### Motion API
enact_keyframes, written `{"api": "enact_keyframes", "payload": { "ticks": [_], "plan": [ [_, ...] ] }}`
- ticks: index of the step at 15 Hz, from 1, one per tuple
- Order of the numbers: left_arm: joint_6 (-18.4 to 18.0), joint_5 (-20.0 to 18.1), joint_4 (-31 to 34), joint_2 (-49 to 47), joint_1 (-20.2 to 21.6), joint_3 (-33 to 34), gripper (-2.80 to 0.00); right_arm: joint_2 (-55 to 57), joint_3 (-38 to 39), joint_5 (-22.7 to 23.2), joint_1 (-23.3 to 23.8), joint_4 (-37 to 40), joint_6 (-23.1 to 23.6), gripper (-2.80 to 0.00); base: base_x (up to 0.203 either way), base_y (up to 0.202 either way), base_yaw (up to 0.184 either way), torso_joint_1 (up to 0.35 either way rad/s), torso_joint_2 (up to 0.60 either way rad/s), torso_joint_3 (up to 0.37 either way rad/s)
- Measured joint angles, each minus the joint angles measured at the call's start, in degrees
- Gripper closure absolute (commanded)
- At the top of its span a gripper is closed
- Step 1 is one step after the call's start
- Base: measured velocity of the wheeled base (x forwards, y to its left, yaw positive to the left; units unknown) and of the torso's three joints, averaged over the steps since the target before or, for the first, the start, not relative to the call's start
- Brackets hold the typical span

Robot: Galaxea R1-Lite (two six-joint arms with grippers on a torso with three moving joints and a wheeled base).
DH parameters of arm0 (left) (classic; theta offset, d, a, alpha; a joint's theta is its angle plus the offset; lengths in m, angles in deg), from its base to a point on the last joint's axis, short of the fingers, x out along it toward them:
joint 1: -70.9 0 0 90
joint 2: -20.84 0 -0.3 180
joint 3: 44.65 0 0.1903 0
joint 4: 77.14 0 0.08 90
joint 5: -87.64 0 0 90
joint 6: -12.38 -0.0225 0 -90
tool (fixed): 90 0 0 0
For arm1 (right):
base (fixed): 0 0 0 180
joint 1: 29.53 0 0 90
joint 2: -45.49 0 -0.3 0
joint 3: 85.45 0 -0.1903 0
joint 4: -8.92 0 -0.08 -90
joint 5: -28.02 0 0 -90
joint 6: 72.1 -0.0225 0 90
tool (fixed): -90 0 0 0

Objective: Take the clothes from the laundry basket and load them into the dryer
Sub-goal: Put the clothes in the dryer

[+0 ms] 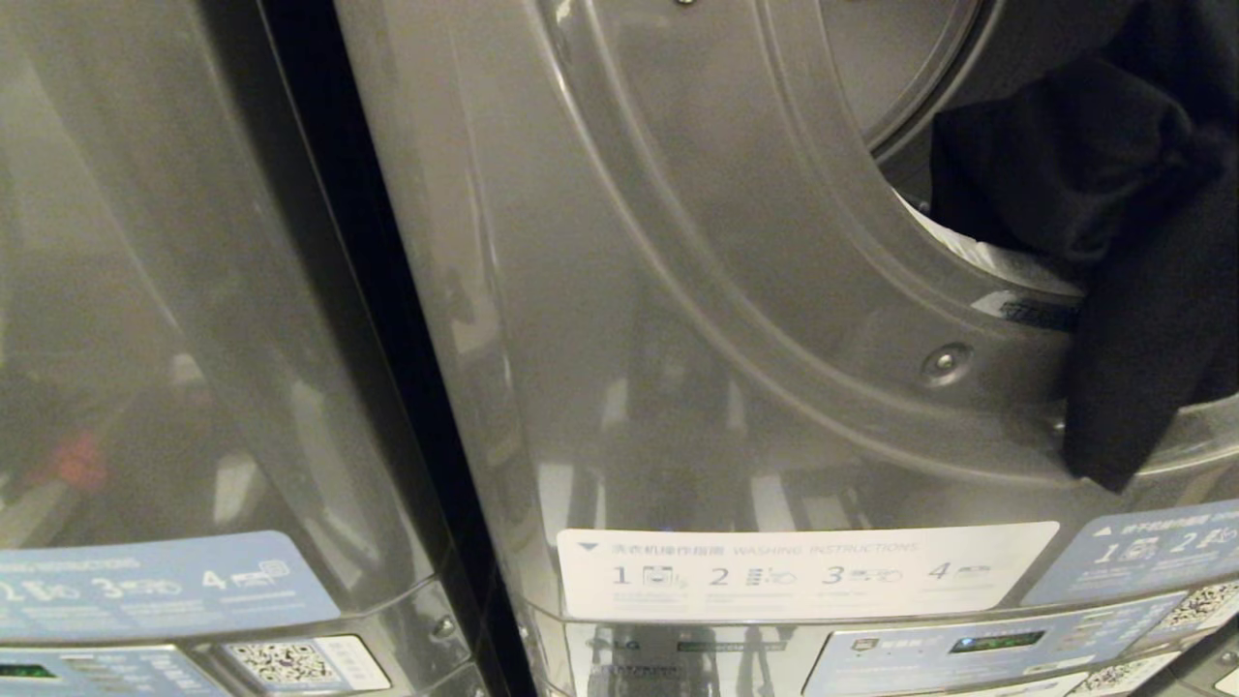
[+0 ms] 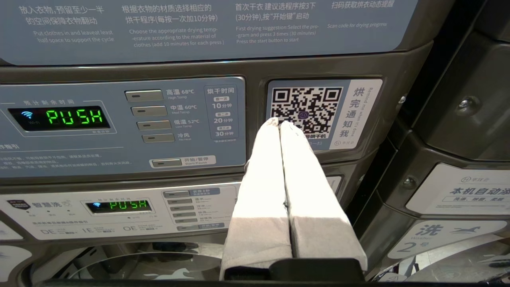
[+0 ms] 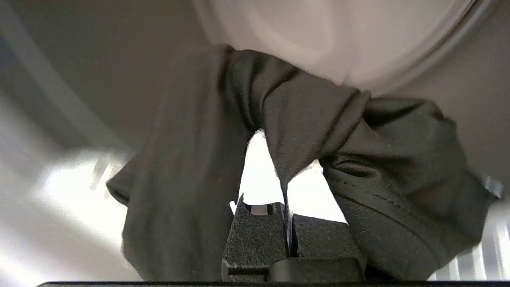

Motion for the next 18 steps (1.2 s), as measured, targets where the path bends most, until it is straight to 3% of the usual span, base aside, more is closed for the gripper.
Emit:
{"api": "enact_keyframes", "payload": {
  "ticks": [3,8,13,14,18],
  "plan": [
    [0.0,0.0,0.0,0.0,0.0,0.0,0.00,10.5,-9.4,-2.3,0.1,-6.9,1.9,0.00,0.000,0.000,0.000,0.000,0.00,0.000],
    [0.0,0.0,0.0,0.0,0.0,0.0,0.00,28.6,-31.0,-6.1,1.6,-10.8,4.1,0.00,0.000,0.000,0.000,0.000,0.00,0.000],
    [0.0,0.0,0.0,0.0,0.0,0.0,0.00,40.8,-37.8,-8.7,2.8,-15.3,6.5,0.00,0.000,0.000,0.000,0.000,0.00,0.000],
    [0.0,0.0,0.0,0.0,0.0,0.0,0.00,41.9,-38.2,-8.7,3.2,-14.7,6.4,-2.80,0.000,0.000,0.000,0.000,0.00,0.000],
    [0.0,0.0,0.0,0.0,0.0,0.0,0.00,42.9,-41.1,-8.7,3.5,-7.2,2.0,-2.80,0.000,0.000,0.000,0.000,0.00,0.000]
  ]
}}
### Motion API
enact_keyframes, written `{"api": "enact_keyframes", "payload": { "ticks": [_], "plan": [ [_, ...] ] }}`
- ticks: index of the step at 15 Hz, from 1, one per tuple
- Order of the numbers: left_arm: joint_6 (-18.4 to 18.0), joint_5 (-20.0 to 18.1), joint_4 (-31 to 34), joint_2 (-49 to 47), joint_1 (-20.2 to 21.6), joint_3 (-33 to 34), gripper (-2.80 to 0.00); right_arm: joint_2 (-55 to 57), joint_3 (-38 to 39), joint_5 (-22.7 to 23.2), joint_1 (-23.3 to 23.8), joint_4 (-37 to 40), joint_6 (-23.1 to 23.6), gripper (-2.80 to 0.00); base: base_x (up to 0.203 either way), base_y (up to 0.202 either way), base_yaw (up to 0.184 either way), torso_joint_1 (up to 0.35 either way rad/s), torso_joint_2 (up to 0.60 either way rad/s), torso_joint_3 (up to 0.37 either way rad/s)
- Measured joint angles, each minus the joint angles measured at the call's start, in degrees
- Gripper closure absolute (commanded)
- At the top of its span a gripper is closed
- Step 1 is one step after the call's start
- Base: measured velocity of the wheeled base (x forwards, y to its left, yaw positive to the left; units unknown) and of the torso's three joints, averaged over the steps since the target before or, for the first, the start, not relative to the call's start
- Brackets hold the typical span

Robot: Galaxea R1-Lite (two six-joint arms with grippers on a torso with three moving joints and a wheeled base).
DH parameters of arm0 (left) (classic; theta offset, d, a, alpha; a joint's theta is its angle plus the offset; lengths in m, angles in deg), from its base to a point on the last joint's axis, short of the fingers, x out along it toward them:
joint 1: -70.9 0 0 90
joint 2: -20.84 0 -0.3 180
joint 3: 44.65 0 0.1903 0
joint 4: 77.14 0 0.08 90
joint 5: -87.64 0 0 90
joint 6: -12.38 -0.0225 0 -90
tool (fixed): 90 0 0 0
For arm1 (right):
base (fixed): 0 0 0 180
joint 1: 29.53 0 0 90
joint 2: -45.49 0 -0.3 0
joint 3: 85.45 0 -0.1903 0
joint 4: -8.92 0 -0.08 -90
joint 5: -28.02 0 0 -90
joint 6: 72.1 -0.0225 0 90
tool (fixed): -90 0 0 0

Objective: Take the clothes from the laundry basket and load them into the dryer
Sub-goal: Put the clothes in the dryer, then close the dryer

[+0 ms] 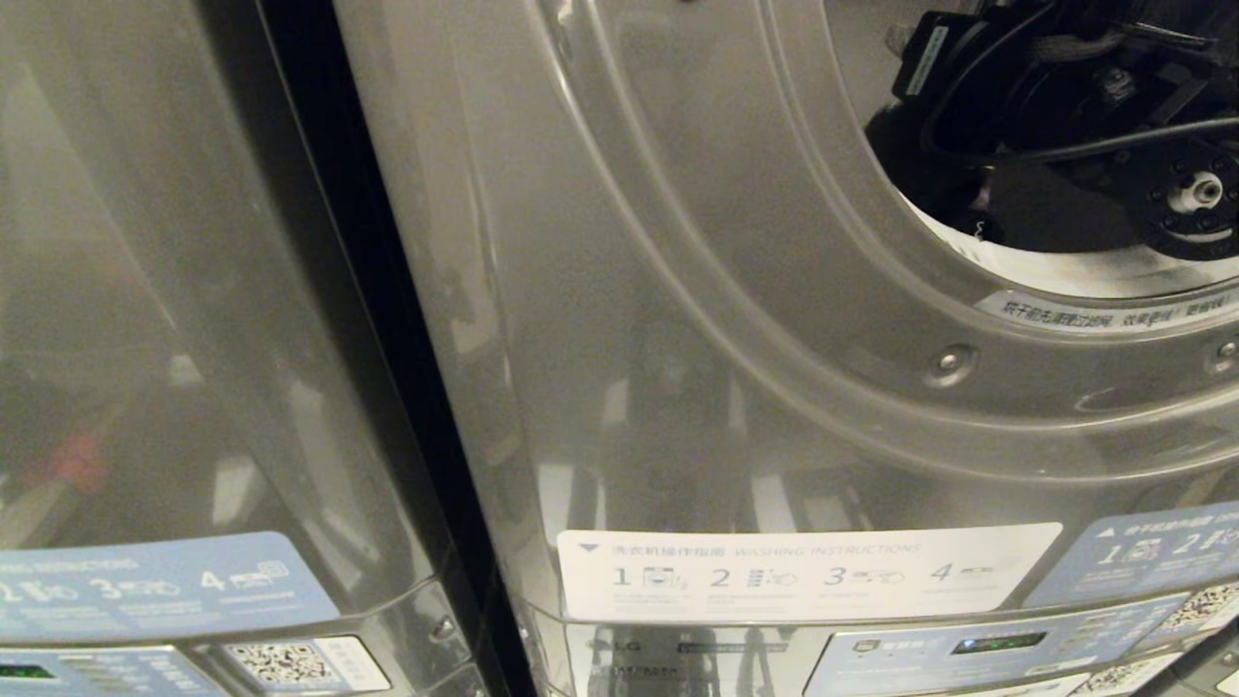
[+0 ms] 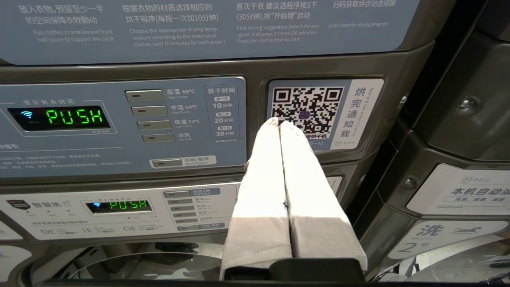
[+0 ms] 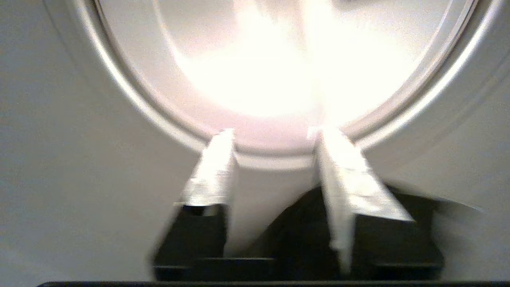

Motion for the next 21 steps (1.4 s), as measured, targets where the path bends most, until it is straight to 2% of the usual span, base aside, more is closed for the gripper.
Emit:
{"api": "enact_keyframes", "payload": {
  "ticks": [4,7,9,11,12,14,16,21],
  "plan": [
    [0.0,0.0,0.0,0.0,0.0,0.0,0.00,-2.8,-5.8,0.3,-0.5,16.9,-5.1,-2.80,0.000,0.000,0.000,0.000,0.00,0.000],
    [0.0,0.0,0.0,0.0,0.0,0.0,0.00,-6.6,-5.5,2.2,-2.5,19.6,-5.4,-2.80,0.000,0.000,0.000,0.000,0.00,0.000],
    [0.0,0.0,0.0,0.0,0.0,0.0,0.00,-11.6,1.6,5.6,-3.5,19.7,-5.5,-2.80,0.000,0.000,0.000,0.000,0.00,0.000],
    [0.0,0.0,0.0,0.0,0.0,0.0,0.00,-19.4,14.3,8.7,-3.9,19.8,-5.2,-2.80,0.000,0.000,0.000,0.000,0.00,0.000],
    [0.0,0.0,0.0,0.0,0.0,0.0,0.00,-24.3,21.8,9.8,-4.0,19.8,-5.0,0.00,0.000,0.000,0.000,0.000,0.00,0.000],
    [0.0,0.0,0.0,0.0,0.0,0.0,0.00,-35.4,35.7,11.5,-3.1,19.8,-4.7,0.00,0.000,0.000,0.000,0.000,0.00,0.000],
    [0.0,0.0,0.0,0.0,0.0,0.0,0.00,-46.5,45.9,13.7,-1.2,19.8,-4.4,0.00,0.000,0.000,0.000,0.000,0.00,0.000],
    [0.0,0.0,0.0,0.0,0.0,0.0,0.00,-68.7,59.6,16.5,3.7,20.8,-3.5,0.00,0.000,0.000,0.000,0.000,0.00,0.000]
  ]
}}
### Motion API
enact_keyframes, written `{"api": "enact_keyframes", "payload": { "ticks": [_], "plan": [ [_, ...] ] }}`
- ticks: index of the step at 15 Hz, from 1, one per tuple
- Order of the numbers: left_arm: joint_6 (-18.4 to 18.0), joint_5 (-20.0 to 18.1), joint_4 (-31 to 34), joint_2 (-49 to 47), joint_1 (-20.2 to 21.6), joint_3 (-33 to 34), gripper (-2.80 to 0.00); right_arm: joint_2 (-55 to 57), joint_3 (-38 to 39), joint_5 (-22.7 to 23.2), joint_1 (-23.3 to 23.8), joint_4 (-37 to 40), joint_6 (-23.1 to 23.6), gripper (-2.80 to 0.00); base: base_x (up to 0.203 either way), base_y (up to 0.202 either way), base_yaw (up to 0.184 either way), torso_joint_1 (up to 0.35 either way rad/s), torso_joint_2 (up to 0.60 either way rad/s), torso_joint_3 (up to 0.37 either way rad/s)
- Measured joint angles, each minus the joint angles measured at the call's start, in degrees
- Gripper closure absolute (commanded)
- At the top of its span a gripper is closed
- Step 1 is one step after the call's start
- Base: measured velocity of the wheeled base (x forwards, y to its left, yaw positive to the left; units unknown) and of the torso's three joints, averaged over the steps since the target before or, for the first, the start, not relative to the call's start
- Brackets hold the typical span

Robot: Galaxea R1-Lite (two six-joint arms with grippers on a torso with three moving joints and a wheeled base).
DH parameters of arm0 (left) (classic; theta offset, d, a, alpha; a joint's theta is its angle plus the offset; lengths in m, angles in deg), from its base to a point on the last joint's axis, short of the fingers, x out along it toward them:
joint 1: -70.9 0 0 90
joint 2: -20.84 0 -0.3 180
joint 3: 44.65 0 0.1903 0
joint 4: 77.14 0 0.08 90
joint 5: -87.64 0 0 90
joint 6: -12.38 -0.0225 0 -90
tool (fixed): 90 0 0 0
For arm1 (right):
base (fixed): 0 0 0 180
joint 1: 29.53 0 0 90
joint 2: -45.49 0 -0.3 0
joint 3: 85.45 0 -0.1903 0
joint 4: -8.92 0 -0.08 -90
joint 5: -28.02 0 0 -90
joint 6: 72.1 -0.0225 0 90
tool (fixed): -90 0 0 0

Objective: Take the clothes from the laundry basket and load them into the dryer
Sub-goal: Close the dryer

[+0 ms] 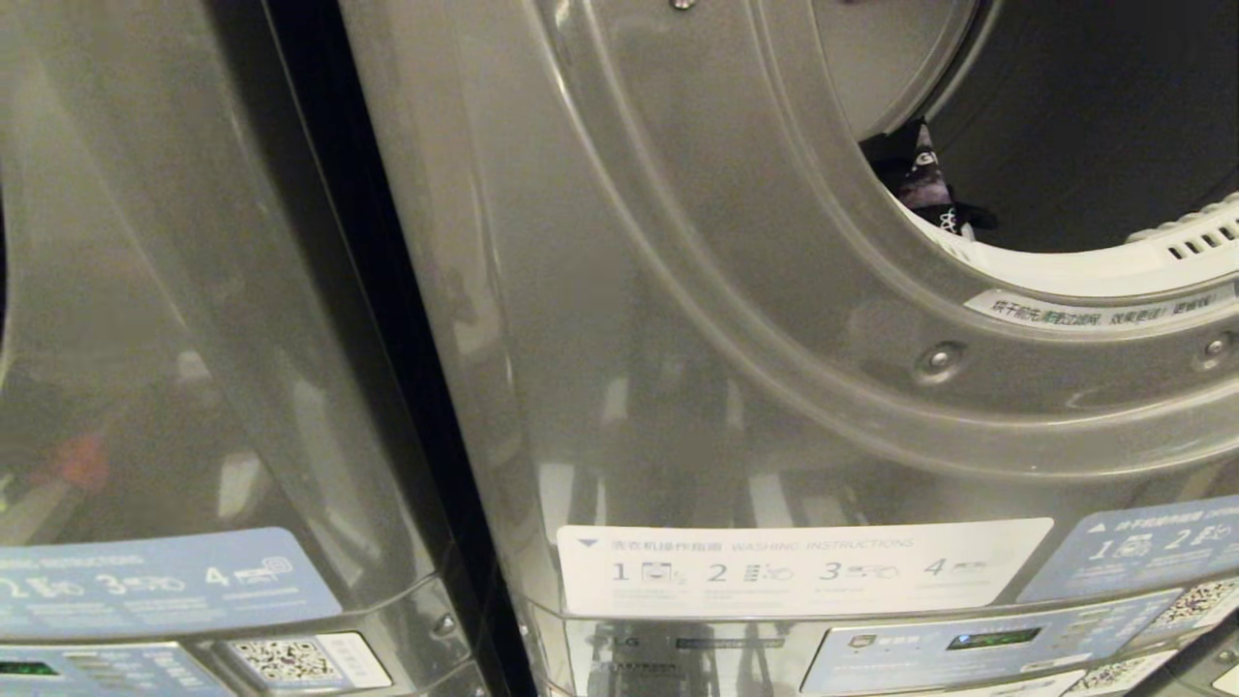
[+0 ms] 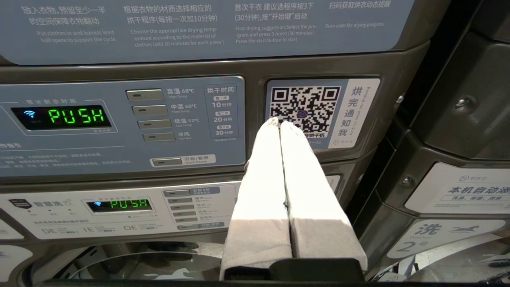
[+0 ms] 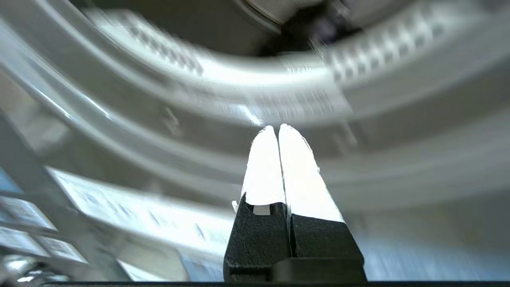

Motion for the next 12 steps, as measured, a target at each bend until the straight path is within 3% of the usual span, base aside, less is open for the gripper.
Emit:
{"api": "enact_keyframes", "payload": {
  "ticks": [4,6,9,12],
  "plan": [
    [0.0,0.0,0.0,0.0,0.0,0.0,0.00,-9.8,15.1,0.5,7.8,3.7,1.9,0.00,0.000,0.000,0.000,0.000,0.00,0.000],
    [0.0,0.0,0.0,0.0,0.0,0.0,0.00,-13.5,23.1,0.4,9.0,5.1,6.2,0.00,0.000,0.000,0.000,0.000,0.00,0.000],
    [0.0,0.0,0.0,0.0,0.0,0.0,0.00,-18.2,35.9,0.6,10.9,0.5,9.4,0.00,0.000,0.000,0.000,0.000,0.00,0.000],
    [0.0,0.0,0.0,0.0,0.0,0.0,0.00,-26.3,40.9,0.8,13.2,1.1,10.3,0.00,0.000,0.000,0.000,0.000,0.00,0.000]
  ]
}}
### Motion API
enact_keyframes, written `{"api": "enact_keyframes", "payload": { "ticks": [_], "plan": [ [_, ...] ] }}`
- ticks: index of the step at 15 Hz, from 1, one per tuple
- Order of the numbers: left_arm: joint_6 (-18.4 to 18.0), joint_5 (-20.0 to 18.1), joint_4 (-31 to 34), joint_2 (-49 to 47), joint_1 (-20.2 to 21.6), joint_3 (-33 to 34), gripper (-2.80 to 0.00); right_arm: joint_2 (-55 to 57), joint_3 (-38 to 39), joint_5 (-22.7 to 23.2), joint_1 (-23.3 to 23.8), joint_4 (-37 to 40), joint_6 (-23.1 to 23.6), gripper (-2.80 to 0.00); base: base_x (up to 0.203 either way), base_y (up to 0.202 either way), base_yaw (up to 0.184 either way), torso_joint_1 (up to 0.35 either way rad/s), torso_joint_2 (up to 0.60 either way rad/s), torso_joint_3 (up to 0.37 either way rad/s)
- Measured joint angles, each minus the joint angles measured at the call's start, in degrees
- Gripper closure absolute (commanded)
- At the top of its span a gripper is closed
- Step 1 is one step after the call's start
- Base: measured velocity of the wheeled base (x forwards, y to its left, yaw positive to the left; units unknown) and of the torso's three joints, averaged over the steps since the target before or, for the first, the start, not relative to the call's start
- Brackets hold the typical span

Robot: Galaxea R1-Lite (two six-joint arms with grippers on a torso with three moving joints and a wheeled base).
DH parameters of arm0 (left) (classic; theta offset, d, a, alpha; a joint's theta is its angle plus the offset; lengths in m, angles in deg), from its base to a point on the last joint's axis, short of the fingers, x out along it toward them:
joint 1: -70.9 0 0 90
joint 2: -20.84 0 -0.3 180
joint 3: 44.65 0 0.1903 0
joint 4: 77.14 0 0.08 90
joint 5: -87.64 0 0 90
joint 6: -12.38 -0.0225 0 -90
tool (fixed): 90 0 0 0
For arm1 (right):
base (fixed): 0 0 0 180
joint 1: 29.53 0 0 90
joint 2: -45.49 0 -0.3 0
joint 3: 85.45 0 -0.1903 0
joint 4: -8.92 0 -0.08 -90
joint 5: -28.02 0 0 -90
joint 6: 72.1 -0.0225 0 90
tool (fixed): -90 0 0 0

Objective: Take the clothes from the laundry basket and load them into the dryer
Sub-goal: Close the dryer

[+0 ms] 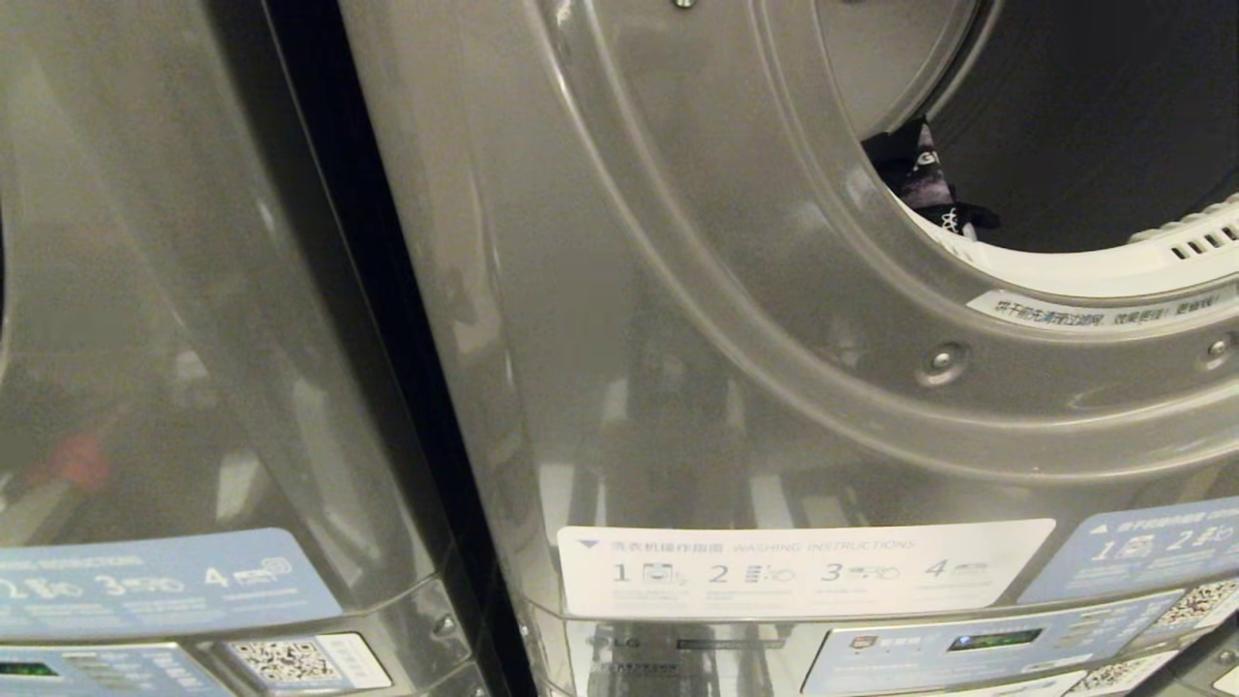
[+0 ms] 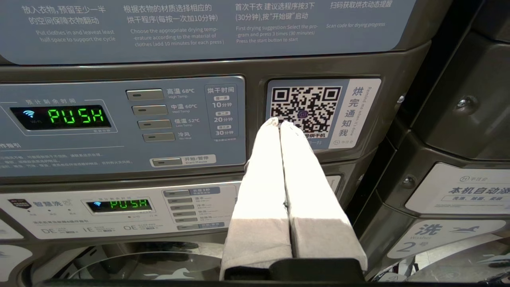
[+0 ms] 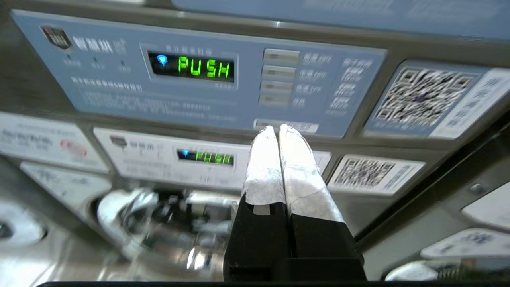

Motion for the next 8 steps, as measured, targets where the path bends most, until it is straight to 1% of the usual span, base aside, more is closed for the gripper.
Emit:
{"api": "enact_keyframes", "payload": {
  "ticks": [2,3,5,6,8],
  "plan": [
    [-0.1,0.0,0.0,0.0,0.0,0.0,0.00,-6.1,0.4,-0.6,0.4,-0.9,0.8,0.00,0.000,0.000,0.000,0.000,0.00,0.000],
    [-0.1,0.0,0.0,0.0,0.0,0.0,0.00,-8.1,0.7,-1.9,0.5,-1.5,1.3,0.00,0.000,0.000,0.000,0.000,0.00,0.000],
    [-0.1,0.0,0.0,0.0,0.0,0.0,0.00,-10.3,0.8,-5.0,0.6,3.4,1.6,0.00,0.000,0.000,0.000,0.000,0.00,0.000],
    [-0.1,0.0,0.0,0.0,0.0,0.0,0.00,-10.9,0.3,-4.8,0.6,5.3,1.7,0.00,0.000,0.000,0.000,0.000,0.00,0.000],
    [-0.1,0.0,0.0,0.0,0.0,0.0,0.00,-11.6,0.0,-4.2,0.6,5.9,1.6,0.00,0.000,0.000,0.000,0.000,0.00,0.000]
  ]
}}
